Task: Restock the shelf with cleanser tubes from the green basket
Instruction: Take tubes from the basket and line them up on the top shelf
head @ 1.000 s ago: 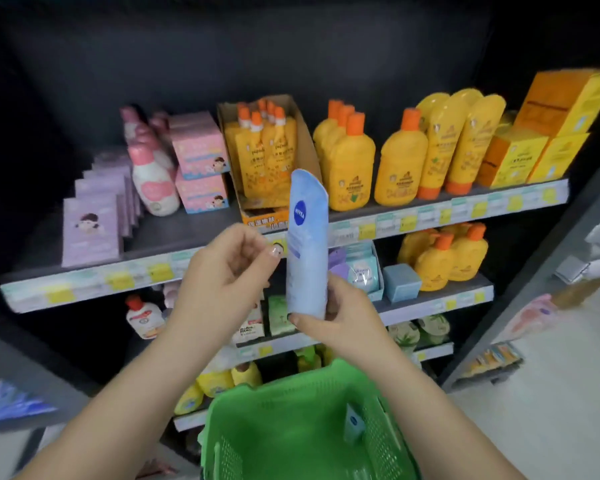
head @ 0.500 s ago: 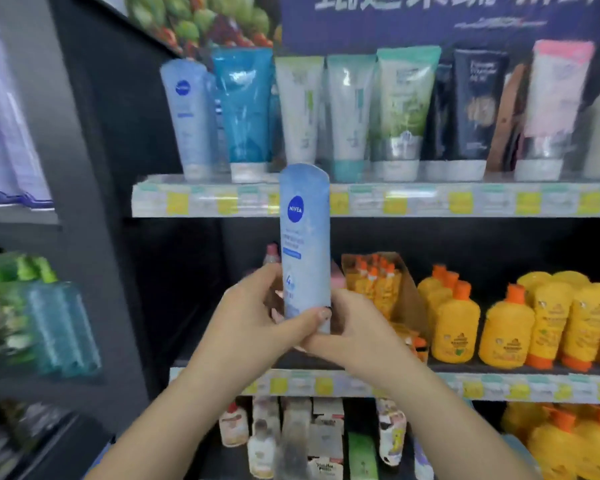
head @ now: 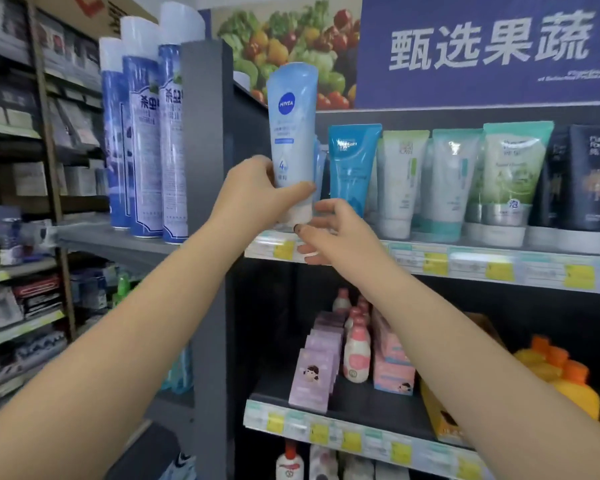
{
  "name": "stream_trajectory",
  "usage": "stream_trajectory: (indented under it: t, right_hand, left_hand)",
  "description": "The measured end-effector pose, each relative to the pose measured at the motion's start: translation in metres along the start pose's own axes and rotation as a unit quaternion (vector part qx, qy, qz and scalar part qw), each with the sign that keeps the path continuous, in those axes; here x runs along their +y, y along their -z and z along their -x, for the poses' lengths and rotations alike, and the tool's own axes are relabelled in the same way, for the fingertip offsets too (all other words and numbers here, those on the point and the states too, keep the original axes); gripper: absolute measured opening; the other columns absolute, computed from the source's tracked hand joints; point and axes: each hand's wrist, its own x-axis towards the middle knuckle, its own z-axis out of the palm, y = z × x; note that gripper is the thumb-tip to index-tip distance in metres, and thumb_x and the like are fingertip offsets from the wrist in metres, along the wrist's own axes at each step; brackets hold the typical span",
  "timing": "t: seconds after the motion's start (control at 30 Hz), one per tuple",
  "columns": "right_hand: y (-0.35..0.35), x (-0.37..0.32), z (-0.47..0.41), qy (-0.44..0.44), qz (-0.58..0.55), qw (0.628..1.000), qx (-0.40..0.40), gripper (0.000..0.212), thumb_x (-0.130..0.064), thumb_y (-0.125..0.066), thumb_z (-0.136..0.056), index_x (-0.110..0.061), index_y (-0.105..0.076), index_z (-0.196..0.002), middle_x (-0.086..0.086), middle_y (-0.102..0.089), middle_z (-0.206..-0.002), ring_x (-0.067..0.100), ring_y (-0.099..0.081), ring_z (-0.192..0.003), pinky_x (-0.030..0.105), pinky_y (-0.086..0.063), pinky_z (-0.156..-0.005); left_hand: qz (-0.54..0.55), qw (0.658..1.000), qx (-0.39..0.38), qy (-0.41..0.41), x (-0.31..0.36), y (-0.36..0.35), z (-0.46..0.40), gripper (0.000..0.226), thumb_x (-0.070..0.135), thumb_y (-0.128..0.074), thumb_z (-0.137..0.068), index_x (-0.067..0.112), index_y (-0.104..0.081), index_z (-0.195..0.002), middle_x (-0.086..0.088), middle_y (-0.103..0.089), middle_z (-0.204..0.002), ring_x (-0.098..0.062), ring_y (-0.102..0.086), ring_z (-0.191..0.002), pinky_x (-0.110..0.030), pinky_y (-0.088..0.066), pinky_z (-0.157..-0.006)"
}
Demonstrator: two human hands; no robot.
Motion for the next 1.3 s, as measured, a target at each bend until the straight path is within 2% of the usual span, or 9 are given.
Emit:
stream_trajectory:
  t: [0.1, 0.2, 0.3, 0.43, 0.57, 0.67, 0.83, 1.2, 1.3]
  right_hand:
    - [-0.004, -0.003, -0.005, -0.006, 0.017, 1.0, 0.005, 0.045, -0.017, -0.06, -0.089, -0.013, -0.038, -0.128, 0.004, -0.055, -0.114, 0.016, -0.064, -0.078, 0.027, -0.056, -0.071]
    - [-0.004, -0.002, -0.003, -0.012, 0.035, 0.999, 0.007, 0.046, -0.017, -0.059, -0.089, -0.012, -0.038, -0.13, 0.005, -0.055, -0.114, 0.017, -0.064, -0.079, 0.029, -0.056, -0.073]
    - [0.002, -0.004, 0.001, -0.015, 0.045, 0.999, 0.015, 0.043, -0.016, -0.058, -0.089, -0.012, -0.039, -0.128, 0.006, -0.056, -0.111, 0.017, -0.064, -0.08, 0.031, -0.056, -0.076]
    - [0.011, -0.002, 0.01, -0.024, 0.059, 0.997, 0.033, 0.042, -0.016, -0.058, -0.089, -0.012, -0.04, -0.126, -0.001, -0.056, -0.095, 0.018, -0.063, -0.08, 0.032, -0.056, -0.074]
    - [0.021, 0.004, 0.019, -0.036, 0.07, 0.996, 0.05, 0.041, -0.016, -0.058, -0.089, -0.011, -0.04, -0.126, -0.003, -0.056, -0.091, 0.015, -0.063, -0.076, 0.029, -0.056, -0.072]
    - [0.03, 0.005, 0.024, -0.04, 0.075, 0.995, 0.054, 0.043, -0.016, -0.057, -0.089, -0.011, -0.039, -0.128, -0.003, -0.056, -0.092, 0.014, -0.063, -0.077, 0.03, -0.056, -0.076]
    - [0.04, 0.006, 0.027, -0.05, 0.088, 0.993, 0.058, 0.043, -0.019, -0.057, -0.09, -0.014, -0.039, -0.129, 0.0, -0.058, -0.103, 0.01, -0.063, -0.079, 0.023, -0.056, -0.073]
    - [0.046, 0.011, 0.023, -0.066, 0.083, 0.992, 0.061, 0.044, -0.018, -0.057, -0.089, -0.014, -0.039, -0.129, 0.002, -0.059, -0.105, 0.011, -0.064, -0.08, 0.025, -0.056, -0.076]
    - [0.049, 0.012, 0.024, -0.062, 0.087, 0.992, 0.063, 0.045, -0.018, -0.057, -0.089, -0.014, -0.039, -0.13, -0.001, -0.058, -0.1, 0.009, -0.064, -0.079, 0.027, -0.056, -0.078]
  left_hand:
    - [0.011, 1.0, 0.01, 0.021, -0.008, 0.002, -0.033, 0.045, 0.041, -0.071, -0.071, 0.009, -0.059, -0.099, -0.003, -0.065, -0.097, -0.018, -0.064, -0.083, -0.037, -0.056, -0.067]
    - [-0.005, 0.999, -0.004, 0.038, -0.01, -0.003, -0.052, 0.044, 0.04, -0.07, -0.071, 0.009, -0.056, -0.099, -0.004, -0.064, -0.099, -0.021, -0.065, -0.084, -0.041, -0.057, -0.073]
    - [-0.028, 0.998, -0.02, 0.05, -0.011, -0.012, -0.06, 0.037, 0.038, -0.07, -0.073, 0.012, -0.053, -0.094, -0.007, -0.063, -0.097, -0.024, -0.065, -0.084, -0.041, -0.058, -0.072]
    - [-0.03, 0.995, -0.057, 0.081, -0.015, -0.026, -0.06, 0.036, 0.034, -0.071, -0.074, 0.012, -0.054, -0.097, -0.006, -0.06, -0.092, -0.023, -0.062, -0.078, -0.031, -0.054, -0.055]
    - [-0.044, 0.99, -0.075, 0.109, -0.023, -0.037, -0.059, 0.037, 0.035, -0.072, -0.074, 0.013, -0.052, -0.096, -0.005, -0.059, -0.095, -0.022, -0.06, -0.077, -0.032, -0.053, -0.06]
    - [-0.038, 0.988, -0.08, 0.126, -0.029, -0.044, -0.059, 0.041, 0.034, -0.072, -0.075, 0.012, -0.053, -0.103, -0.004, -0.057, -0.091, -0.017, -0.055, -0.068, -0.025, -0.042, -0.047]
    - [-0.031, 0.986, -0.083, 0.141, -0.036, -0.051, -0.062, 0.049, 0.034, -0.073, -0.075, 0.009, -0.052, -0.111, -0.006, -0.056, -0.094, -0.022, -0.058, -0.08, -0.026, -0.044, -0.05]
    - [-0.045, 0.986, -0.075, 0.143, -0.038, -0.063, -0.066, 0.052, 0.036, -0.072, -0.077, 0.01, -0.049, -0.116, -0.007, -0.057, -0.102, -0.017, -0.054, -0.08, -0.021, -0.037, -0.048]
    - [-0.091, 0.982, -0.08, 0.142, -0.033, -0.06, -0.062, 0.056, 0.045, -0.069, -0.077, 0.01, -0.048, -0.115, -0.008, -0.058, -0.104, -0.017, -0.054, -0.074, -0.023, -0.035, -0.047]
